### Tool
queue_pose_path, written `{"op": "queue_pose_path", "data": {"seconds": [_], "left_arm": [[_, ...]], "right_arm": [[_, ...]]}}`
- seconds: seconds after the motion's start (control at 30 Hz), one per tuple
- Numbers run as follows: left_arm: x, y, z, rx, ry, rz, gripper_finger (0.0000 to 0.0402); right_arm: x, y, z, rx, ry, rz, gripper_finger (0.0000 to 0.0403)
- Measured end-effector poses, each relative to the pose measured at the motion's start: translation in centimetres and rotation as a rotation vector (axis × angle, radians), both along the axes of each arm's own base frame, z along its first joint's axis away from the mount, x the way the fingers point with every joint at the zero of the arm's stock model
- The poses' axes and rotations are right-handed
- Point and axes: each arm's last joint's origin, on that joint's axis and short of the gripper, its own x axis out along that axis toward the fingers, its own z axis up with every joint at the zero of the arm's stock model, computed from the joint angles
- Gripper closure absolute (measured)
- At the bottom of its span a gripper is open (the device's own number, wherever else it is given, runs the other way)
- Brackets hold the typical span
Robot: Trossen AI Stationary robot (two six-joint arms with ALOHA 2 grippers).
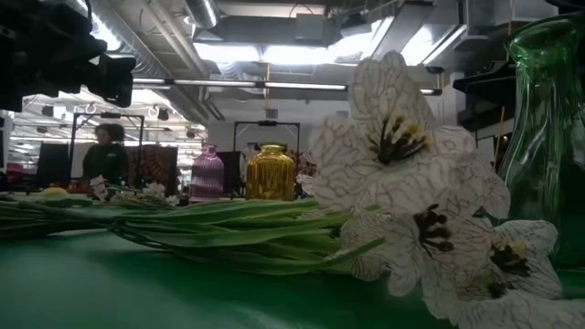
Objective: Sort flowers into vase by color
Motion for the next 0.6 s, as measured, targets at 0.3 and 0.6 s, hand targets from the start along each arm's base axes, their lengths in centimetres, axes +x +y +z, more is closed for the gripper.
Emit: {"op": "queue_pose_path", "data": {"seconds": [0.3,0.6], "left_arm": [[0.0,0.0,-0.01,0.0,0.0,0.0,0.0219],[0.0,0.0,0.0,0.0,0.0,0.0,0.0219]], "right_arm": [[0.0,0.01,-0.01,0.0,0.0,0.003,0.0205],[-0.01,0.01,0.29,0.009,-0.031,0.003,0.0205]]}}
